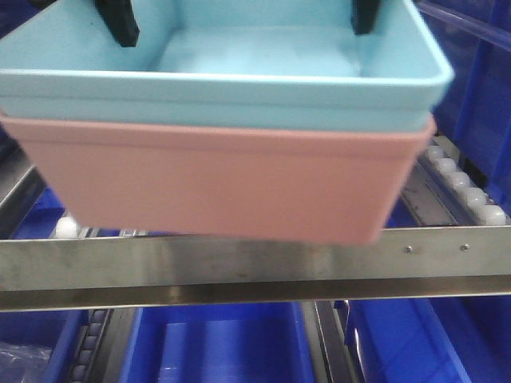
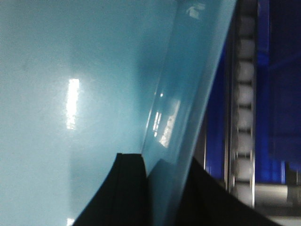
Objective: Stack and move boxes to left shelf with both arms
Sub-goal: 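Lower the stacked bins with both grippers onto the shelf roller tracks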
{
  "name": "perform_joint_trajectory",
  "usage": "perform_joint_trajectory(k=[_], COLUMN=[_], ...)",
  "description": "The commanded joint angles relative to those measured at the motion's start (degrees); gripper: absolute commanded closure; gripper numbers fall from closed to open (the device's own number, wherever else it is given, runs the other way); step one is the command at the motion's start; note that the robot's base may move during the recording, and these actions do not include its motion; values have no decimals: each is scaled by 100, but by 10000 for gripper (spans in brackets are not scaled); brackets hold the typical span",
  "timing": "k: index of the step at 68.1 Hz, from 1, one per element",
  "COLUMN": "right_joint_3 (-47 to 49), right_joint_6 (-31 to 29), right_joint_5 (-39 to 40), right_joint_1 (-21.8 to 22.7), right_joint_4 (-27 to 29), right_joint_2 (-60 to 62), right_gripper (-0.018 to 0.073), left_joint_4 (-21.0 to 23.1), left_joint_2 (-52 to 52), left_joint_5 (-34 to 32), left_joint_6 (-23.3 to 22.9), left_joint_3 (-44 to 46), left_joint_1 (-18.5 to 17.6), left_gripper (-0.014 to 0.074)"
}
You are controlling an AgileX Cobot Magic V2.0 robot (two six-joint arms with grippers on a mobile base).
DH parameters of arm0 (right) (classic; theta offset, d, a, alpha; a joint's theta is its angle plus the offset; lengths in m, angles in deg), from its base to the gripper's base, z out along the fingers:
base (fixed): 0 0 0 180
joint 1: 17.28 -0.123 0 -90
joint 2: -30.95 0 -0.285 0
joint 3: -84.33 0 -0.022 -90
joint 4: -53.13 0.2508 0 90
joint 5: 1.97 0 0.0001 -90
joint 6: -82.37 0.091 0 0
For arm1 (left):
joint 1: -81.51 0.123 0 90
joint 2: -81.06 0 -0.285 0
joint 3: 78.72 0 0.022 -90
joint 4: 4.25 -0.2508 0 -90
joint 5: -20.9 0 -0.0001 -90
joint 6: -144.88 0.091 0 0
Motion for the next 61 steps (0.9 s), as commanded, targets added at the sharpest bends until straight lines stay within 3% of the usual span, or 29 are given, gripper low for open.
perform_joint_trajectory(k=[1, 11, 27, 41, 61], right_joint_3=[646, 1573, 2592, 2666, 2666], right_joint_6=[-529, -971, -1021, -1021, -1021], right_joint_5=[1021, 927, 864, 994, 1113], right_joint_1=[-12, 65, 176, 232, 291], right_joint_4=[391, 565, 571, 565, 565], right_joint_2=[-87, -902, -1987, -2342, -2416], right_gripper=[503, 503, 503, 503, 482], left_joint_4=[507, 507, 507, 507, 433], left_joint_2=[81, -218, -739, -1108, -1267], left_joint_5=[-1669, -2351, -3239, -3505, -3430], left_joint_6=[8, 8, 8, 8, 8], left_joint_3=[308, 308, 308, 308, 319], left_joint_1=[80, 330, 690, 934, 949], left_gripper=[608, 608, 608, 608, 585])
